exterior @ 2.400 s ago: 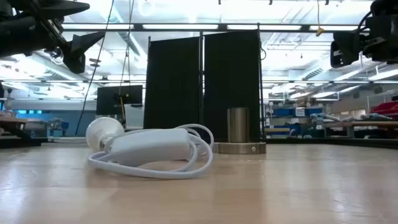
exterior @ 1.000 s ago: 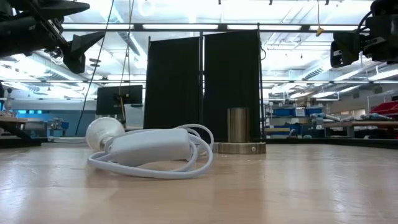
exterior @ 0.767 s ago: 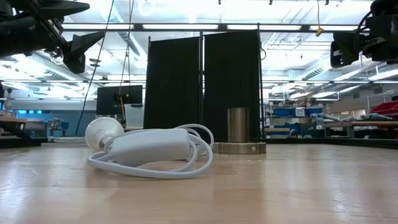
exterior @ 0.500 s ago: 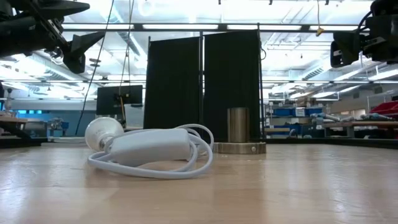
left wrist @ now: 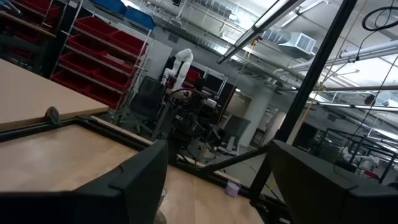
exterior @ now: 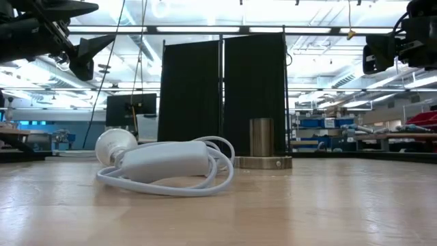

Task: Screw lightbulb

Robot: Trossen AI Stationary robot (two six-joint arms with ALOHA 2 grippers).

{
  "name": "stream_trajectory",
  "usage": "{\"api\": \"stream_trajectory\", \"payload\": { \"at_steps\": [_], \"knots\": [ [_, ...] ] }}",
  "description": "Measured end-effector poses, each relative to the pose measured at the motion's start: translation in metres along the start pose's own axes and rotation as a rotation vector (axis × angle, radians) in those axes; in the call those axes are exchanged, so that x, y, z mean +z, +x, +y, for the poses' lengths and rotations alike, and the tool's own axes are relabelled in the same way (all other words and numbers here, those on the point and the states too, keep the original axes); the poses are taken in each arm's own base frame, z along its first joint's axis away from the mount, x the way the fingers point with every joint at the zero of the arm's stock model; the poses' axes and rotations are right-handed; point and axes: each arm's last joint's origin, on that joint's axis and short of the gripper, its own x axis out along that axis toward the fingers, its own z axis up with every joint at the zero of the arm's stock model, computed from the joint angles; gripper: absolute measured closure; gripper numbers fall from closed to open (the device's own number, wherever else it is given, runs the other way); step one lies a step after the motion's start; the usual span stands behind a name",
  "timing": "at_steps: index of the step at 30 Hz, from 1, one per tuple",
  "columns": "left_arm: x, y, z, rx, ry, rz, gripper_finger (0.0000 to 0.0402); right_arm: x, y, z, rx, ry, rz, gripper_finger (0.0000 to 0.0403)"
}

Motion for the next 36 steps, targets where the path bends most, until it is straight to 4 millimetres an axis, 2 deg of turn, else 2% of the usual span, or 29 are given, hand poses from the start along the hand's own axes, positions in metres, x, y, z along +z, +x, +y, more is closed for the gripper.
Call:
{"api": "stream_trajectory", "payload": {
  "at_steps": [30,36],
  "knots": [
    [0.0010,0.0000,0.0003,0.017,-0.001,-0.017,0.0117,0.0000,0.0000,0.0000,0.000,0.000,0.000,0.0172],
    [0.0057,-0.0002,-0.0017,-0.001,-0.006,-0.066,0.0117,0.0000,0.0000,-0.0005,-0.016,-0.017,0.001,0.0172]
  ]
}}
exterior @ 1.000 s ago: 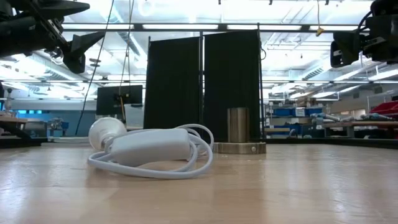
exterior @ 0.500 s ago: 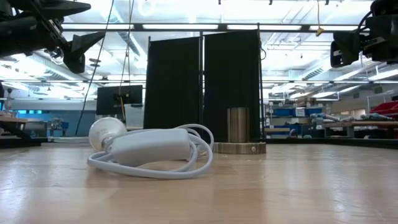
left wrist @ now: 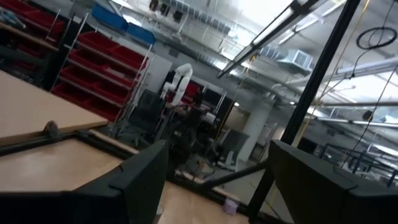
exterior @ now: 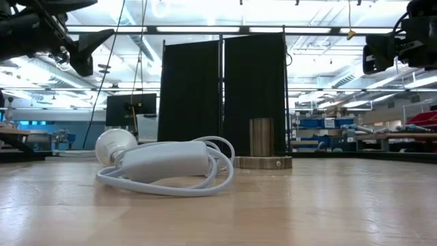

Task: Screw lightbulb
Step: Insert the lightbulb into the lamp

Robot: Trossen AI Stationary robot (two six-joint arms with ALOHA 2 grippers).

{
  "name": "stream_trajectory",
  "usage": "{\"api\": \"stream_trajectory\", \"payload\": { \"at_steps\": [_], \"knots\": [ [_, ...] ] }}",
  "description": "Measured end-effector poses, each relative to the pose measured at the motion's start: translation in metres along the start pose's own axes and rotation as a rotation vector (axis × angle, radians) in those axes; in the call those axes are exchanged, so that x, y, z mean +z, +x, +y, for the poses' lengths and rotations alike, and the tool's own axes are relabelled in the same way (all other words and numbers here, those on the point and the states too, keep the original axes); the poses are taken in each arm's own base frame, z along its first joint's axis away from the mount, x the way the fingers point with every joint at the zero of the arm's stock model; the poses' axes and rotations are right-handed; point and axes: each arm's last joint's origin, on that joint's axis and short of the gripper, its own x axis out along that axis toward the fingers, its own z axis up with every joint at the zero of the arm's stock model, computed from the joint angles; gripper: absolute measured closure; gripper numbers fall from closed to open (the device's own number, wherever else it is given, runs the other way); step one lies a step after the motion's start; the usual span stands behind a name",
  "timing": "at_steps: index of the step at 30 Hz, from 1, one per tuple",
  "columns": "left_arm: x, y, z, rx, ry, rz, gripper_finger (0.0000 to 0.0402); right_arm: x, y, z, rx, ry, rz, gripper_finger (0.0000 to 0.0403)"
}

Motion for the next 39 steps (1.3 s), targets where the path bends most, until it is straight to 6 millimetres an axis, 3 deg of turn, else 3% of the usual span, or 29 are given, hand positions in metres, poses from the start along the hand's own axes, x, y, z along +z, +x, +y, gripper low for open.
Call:
{"api": "stream_trajectory", "payload": {
  "at_steps": [7,10,16,20,24,30,34,39],
  "knots": [
    [-0.004,0.007,-0.001,-0.015,0.148,0.112,0.0117,0.009,-0.001,-0.005,-0.149,-0.023,-0.085,0.0172],
    [0.005,0.017,-0.008,-0.042,0.186,0.130,0.0117,0.018,-0.002,-0.004,-0.113,0.098,-0.186,0.0172],
    [0.017,0.054,-0.029,-0.054,0.284,0.282,0.0117,0.038,-0.007,-0.006,-0.133,0.325,-0.425,0.0172],
    [0.015,0.087,-0.053,-0.108,0.337,0.479,0.0117,0.032,0.001,-0.005,-0.123,0.465,-0.349,0.0172],
    [0.010,0.112,-0.079,-0.088,0.426,0.681,0.0117,0.021,0.018,-0.004,-0.212,0.550,-0.191,0.0173],
    [0.010,0.124,-0.114,-0.082,0.468,0.665,0.0130,0.030,0.053,0.001,-0.247,0.527,-0.082,0.0173],
    [0.002,0.116,-0.124,0.016,0.334,0.677,0.0146,0.041,0.087,0.008,-0.241,0.461,-0.006,0.0173],
    [-0.022,0.105,-0.135,0.121,0.104,0.784,0.0155,0.045,0.131,0.014,-0.250,0.408,0.181,0.0173]
  ]
}}
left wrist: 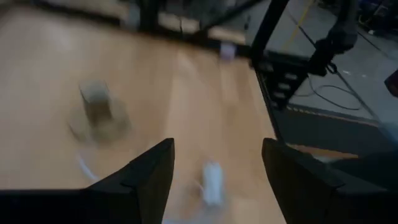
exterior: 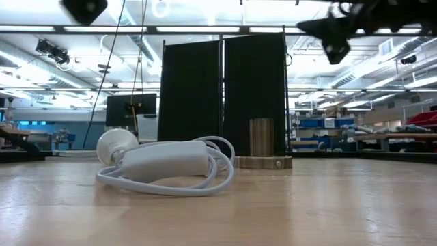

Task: Screw lightbulb
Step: Insert the lightbulb into the lamp

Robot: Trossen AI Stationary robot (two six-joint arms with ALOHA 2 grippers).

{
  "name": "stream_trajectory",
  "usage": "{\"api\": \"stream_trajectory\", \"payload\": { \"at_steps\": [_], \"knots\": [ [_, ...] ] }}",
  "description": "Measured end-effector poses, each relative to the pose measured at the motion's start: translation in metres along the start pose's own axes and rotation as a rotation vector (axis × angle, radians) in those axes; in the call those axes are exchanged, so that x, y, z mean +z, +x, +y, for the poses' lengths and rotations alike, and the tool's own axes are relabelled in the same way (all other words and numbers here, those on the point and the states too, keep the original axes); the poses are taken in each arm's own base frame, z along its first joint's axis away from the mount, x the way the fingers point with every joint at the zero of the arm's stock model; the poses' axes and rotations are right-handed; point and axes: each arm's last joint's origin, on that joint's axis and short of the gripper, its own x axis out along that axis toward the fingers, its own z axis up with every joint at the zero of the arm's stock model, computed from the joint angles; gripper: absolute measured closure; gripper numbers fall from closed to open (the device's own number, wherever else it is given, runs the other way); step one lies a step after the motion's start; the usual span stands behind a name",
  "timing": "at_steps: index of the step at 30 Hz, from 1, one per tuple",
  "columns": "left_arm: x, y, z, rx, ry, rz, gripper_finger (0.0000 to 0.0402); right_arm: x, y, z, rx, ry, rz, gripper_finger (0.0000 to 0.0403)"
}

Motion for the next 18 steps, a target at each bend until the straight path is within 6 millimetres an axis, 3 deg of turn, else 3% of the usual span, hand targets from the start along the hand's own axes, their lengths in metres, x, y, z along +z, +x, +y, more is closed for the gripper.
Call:
{"api": "stream_trajectory", "payload": {
  "at_steps": [5,10,13,18],
  "knots": [
    [-0.027,0.010,-0.007,0.063,-0.236,0.134,0.0158,0.020,0.028,0.006,-0.191,-0.057,0.127,0.0173],
    [-0.048,0.024,-0.004,0.204,-0.402,0.215,0.0158,0.034,0.049,-0.002,-0.294,-0.098,0.176,0.0173],
    [-0.060,0.031,0.000,0.271,-0.360,0.282,0.0158,0.032,0.056,-0.009,-0.308,-0.121,0.191,0.0173],
    [-0.078,0.041,0.006,0.331,-0.109,0.410,0.0158,0.025,0.066,-0.014,-0.293,-0.119,0.179,0.0173]
  ]
}}
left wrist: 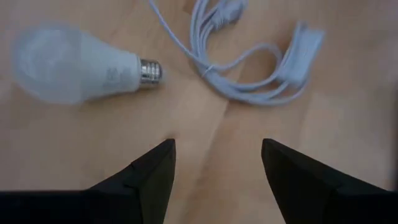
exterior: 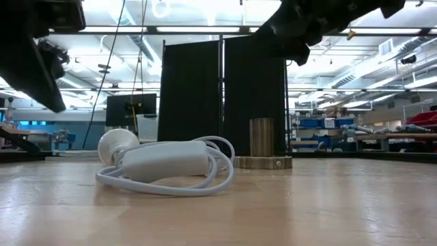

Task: Screw lightbulb
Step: Insert the lightbulb into the lamp

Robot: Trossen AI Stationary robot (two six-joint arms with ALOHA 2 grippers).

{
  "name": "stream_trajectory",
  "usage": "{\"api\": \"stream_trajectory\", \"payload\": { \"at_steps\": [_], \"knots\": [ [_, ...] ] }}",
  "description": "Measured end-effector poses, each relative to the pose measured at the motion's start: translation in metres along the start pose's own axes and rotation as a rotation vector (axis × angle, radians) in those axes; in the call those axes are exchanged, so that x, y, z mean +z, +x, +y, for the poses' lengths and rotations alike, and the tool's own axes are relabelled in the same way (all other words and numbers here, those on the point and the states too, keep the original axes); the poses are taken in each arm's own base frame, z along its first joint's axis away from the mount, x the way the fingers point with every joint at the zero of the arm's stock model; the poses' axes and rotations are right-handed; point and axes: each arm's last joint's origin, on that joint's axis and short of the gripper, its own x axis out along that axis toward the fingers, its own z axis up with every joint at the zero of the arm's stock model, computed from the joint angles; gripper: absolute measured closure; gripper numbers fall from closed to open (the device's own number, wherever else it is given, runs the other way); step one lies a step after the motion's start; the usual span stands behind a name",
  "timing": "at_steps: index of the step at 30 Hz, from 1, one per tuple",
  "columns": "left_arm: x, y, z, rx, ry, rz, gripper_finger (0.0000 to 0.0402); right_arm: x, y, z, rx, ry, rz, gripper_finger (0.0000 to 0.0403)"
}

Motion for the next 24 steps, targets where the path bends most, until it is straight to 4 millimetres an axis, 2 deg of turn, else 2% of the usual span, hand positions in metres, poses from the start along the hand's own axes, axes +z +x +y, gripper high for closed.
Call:
{"api": "stream_trajectory", "payload": {
  "at_steps": [6,9,13,17,24],
  "knots": [
    [0.001,0.009,0.005,0.062,0.424,0.025,0.0159,-0.010,0.007,0.004,0.030,-0.028,0.046,0.0173],
    [0.011,0.014,0.017,0.139,0.431,0.035,0.0159,-0.010,0.005,0.007,0.040,-0.050,0.049,0.0173],
    [0.033,0.020,0.038,0.213,0.398,0.129,0.0159,-0.004,-0.005,0.011,0.004,-0.061,-0.005,0.0173],
    [0.053,0.021,0.045,0.194,0.544,0.166,0.0159,-0.002,-0.008,0.014,-0.022,-0.076,-0.032,0.0173],
    [0.081,0.012,0.047,0.145,0.819,0.202,0.0159,-0.003,-0.007,0.015,0.009,-0.043,-0.018,0.0173]
  ]
}}
